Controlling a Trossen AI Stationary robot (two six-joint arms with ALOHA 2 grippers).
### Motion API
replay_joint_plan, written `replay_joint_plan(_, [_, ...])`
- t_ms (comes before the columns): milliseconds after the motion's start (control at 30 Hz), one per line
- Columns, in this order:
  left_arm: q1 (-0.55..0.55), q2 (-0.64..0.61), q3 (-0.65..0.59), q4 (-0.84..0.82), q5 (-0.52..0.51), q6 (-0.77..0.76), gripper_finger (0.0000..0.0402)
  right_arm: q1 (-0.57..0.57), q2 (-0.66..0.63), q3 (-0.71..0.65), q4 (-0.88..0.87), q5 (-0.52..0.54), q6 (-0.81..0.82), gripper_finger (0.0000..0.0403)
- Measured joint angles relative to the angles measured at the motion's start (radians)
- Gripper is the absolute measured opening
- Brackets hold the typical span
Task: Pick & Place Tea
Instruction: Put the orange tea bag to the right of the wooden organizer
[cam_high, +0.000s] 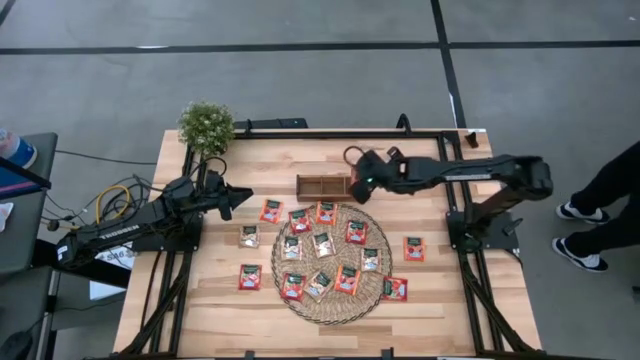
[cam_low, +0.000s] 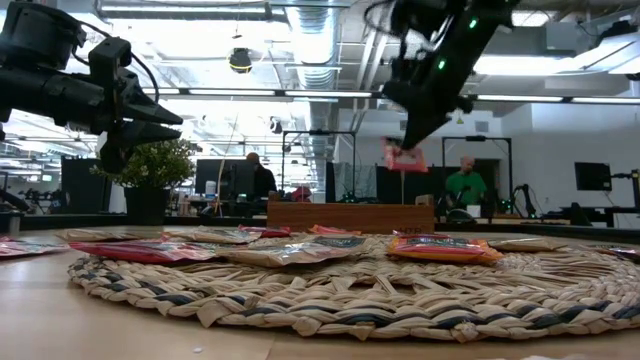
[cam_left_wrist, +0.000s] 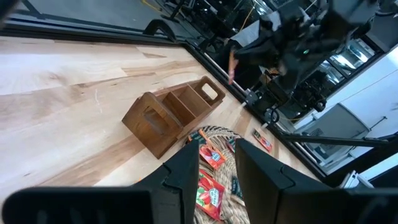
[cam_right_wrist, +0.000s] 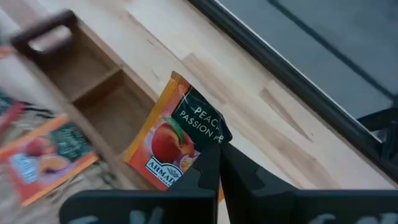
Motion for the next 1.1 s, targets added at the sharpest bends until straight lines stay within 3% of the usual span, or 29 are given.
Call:
replay_joint_plan(267, [0.000,0.000,0.000,0.000,0.000,0.000,0.0095,0.019,0.123,0.000,0.087,0.047,0.006,0.0000])
replay_joint_plan(600, [0.000,0.000,0.000,0.000,0.000,0.002,0.0095,0.036,0.141,0.000,0.116,0.196,0.007,0.0000])
replay_joint_plan(1100, [0.000,0.000,0.000,0.002,0.003,0.001,0.0095,0.038,0.225,0.000,0.116,0.202,0.075,0.0000])
